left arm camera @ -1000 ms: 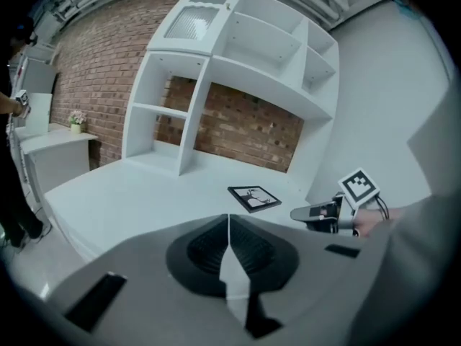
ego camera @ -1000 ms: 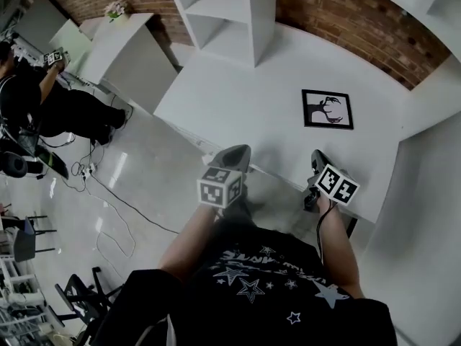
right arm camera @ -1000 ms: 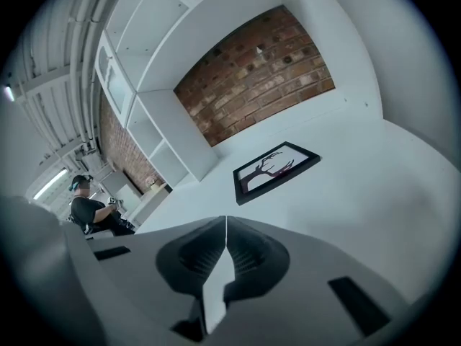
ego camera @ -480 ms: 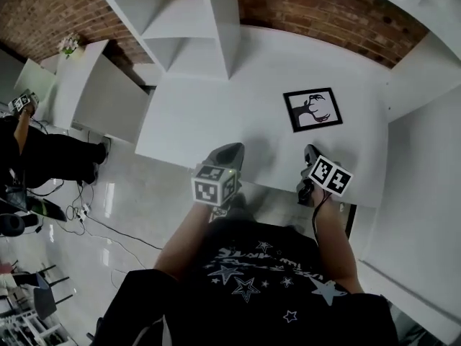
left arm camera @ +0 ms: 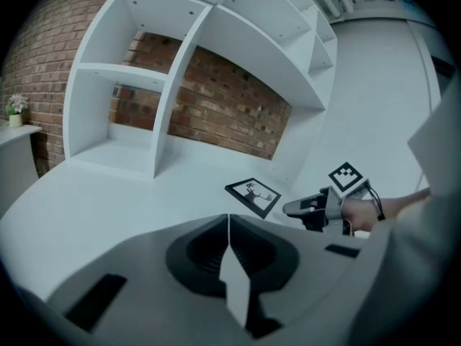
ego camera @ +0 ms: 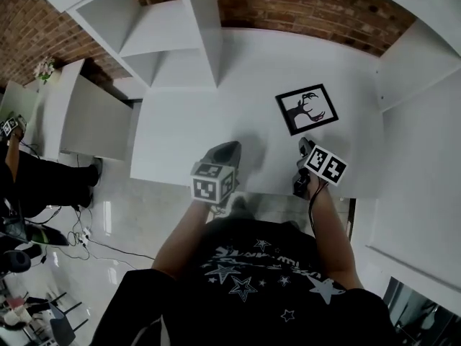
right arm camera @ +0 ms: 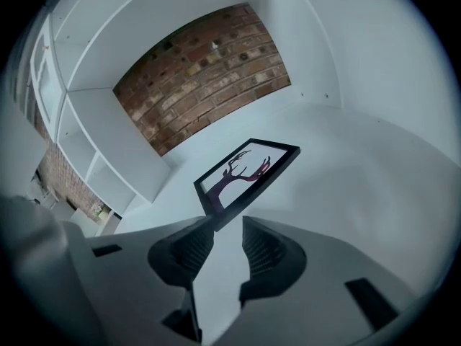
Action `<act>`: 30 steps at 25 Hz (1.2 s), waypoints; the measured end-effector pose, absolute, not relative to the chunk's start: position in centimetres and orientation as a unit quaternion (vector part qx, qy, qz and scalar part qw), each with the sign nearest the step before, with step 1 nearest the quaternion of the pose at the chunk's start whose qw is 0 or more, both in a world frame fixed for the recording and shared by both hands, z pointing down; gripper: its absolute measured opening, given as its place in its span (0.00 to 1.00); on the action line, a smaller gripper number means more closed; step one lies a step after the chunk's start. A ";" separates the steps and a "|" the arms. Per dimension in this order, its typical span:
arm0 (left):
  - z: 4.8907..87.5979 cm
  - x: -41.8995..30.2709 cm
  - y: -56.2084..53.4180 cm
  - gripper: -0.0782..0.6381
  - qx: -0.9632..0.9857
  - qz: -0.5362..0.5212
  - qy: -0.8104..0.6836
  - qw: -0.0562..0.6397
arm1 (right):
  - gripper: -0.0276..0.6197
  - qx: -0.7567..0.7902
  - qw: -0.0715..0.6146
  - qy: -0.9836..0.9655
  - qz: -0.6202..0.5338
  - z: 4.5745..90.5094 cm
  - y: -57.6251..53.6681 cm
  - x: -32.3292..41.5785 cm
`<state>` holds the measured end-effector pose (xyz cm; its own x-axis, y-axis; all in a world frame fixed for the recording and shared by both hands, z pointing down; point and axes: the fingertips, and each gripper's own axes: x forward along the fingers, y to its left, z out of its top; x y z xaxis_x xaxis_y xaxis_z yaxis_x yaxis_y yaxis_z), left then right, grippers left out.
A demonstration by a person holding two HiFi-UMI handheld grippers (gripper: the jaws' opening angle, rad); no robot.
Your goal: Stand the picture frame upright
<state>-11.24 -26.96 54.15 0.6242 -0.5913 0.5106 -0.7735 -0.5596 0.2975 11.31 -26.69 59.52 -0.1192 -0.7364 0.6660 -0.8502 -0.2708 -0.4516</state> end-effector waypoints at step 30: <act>56.6 -13.2 -30.5 0.13 0.876 0.203 -0.351 0.263 | 0.33 0.758 0.155 -0.480 0.413 62.6 -31.6 12.9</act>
<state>-13.17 -30.46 56.57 0.6716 -0.5077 0.5396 -0.7208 -0.6162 0.3174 12.89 -31.64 62.55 0.1975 -0.5994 0.7757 -0.8557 -0.4914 -0.1619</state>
